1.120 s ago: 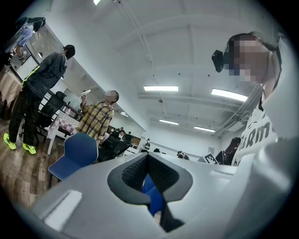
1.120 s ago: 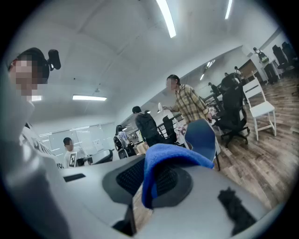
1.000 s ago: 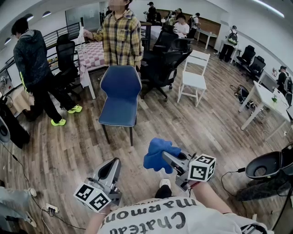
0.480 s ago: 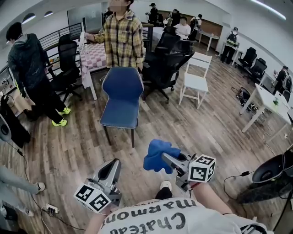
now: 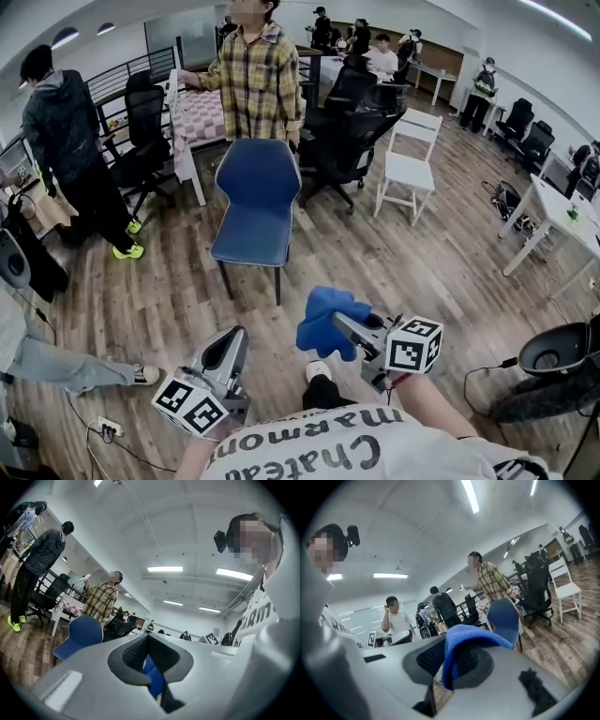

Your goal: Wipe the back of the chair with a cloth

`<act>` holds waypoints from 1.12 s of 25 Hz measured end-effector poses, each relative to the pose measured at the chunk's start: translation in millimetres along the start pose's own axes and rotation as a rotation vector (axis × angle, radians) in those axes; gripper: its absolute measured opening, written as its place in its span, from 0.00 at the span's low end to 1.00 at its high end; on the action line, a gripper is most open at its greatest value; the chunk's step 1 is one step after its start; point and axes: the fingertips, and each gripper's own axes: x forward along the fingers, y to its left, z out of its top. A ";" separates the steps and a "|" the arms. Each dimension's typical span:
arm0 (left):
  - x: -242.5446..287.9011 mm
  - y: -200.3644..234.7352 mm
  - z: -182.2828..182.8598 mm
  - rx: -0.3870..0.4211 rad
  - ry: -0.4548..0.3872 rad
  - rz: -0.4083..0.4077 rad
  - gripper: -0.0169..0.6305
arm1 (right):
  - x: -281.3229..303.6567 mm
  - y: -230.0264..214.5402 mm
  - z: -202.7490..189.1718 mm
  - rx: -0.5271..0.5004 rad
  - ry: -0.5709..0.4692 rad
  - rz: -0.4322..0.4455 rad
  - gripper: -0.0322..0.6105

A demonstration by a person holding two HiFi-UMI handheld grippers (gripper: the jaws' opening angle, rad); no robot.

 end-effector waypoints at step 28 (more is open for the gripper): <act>51.2 21.8 4.2 0.029 -0.009 0.057 0.03 | 59.7 -33.0 34.9 -0.006 0.028 0.218 0.12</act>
